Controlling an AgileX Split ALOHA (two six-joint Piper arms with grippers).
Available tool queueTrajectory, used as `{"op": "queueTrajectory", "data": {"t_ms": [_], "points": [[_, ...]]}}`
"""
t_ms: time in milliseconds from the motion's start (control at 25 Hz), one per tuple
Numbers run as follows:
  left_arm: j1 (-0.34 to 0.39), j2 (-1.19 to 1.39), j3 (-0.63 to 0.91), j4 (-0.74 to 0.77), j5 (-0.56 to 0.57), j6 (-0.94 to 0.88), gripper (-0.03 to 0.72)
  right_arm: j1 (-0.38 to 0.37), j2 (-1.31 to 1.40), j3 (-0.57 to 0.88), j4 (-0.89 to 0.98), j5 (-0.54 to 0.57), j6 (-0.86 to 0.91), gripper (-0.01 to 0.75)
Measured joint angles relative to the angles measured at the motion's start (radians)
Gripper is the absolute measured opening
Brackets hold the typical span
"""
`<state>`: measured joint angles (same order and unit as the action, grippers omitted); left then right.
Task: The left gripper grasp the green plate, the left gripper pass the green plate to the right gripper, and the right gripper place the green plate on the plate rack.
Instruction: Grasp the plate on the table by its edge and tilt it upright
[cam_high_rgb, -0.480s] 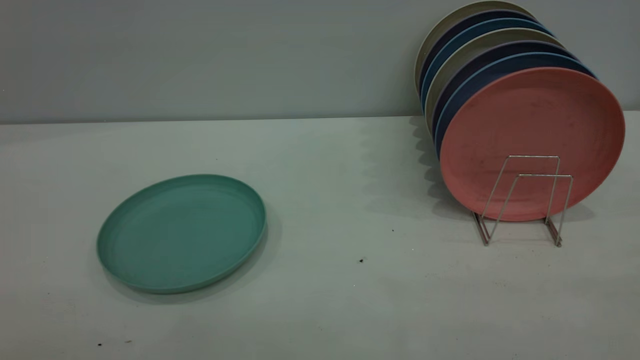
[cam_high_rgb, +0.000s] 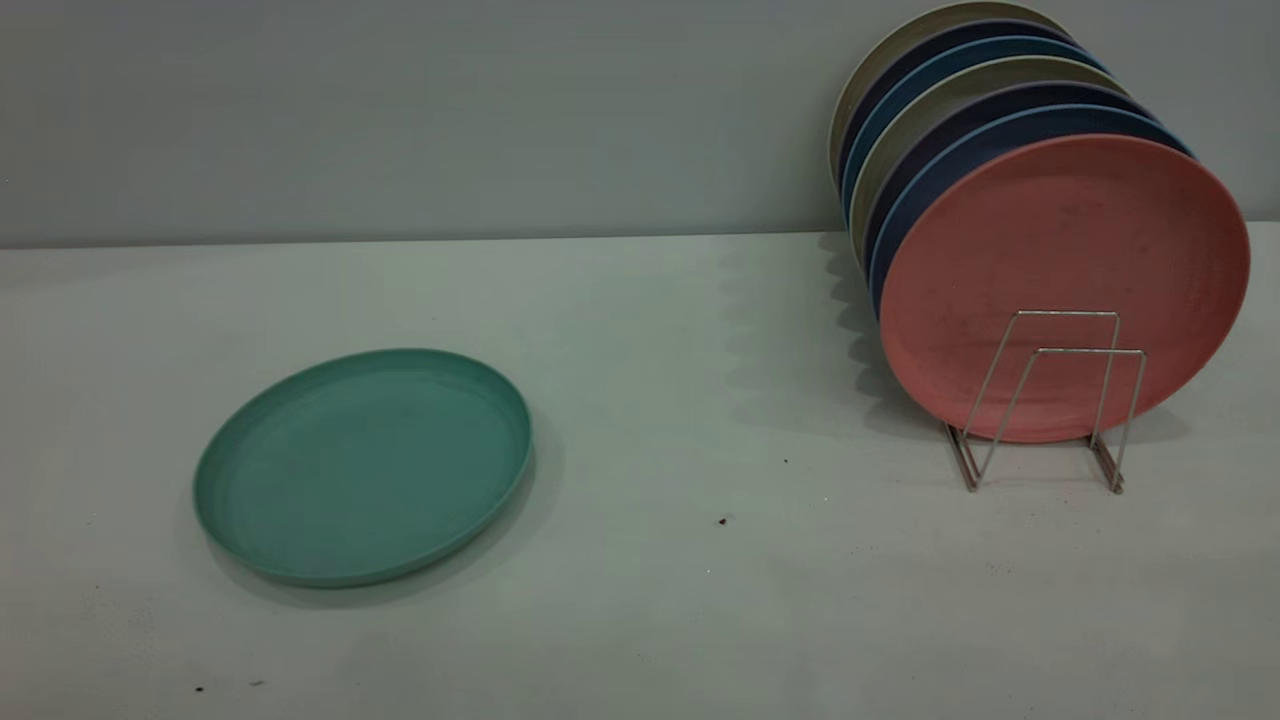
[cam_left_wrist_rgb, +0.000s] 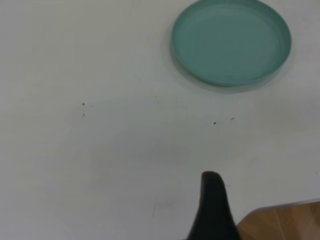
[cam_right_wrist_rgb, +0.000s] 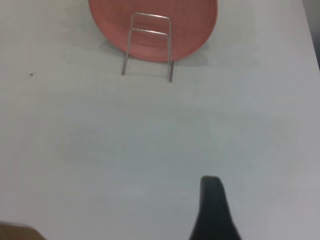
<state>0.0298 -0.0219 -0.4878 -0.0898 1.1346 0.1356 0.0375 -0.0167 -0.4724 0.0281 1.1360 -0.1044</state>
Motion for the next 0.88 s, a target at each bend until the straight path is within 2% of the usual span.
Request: {"op": "queueTrajectory", "data": {"t_ms": [880], "points": [[0.0,0.0,0.0,-0.021,0.0,0.001,0.568,0.0,0.0,0.0,0.0,0.0,0.0,0.547]]}}
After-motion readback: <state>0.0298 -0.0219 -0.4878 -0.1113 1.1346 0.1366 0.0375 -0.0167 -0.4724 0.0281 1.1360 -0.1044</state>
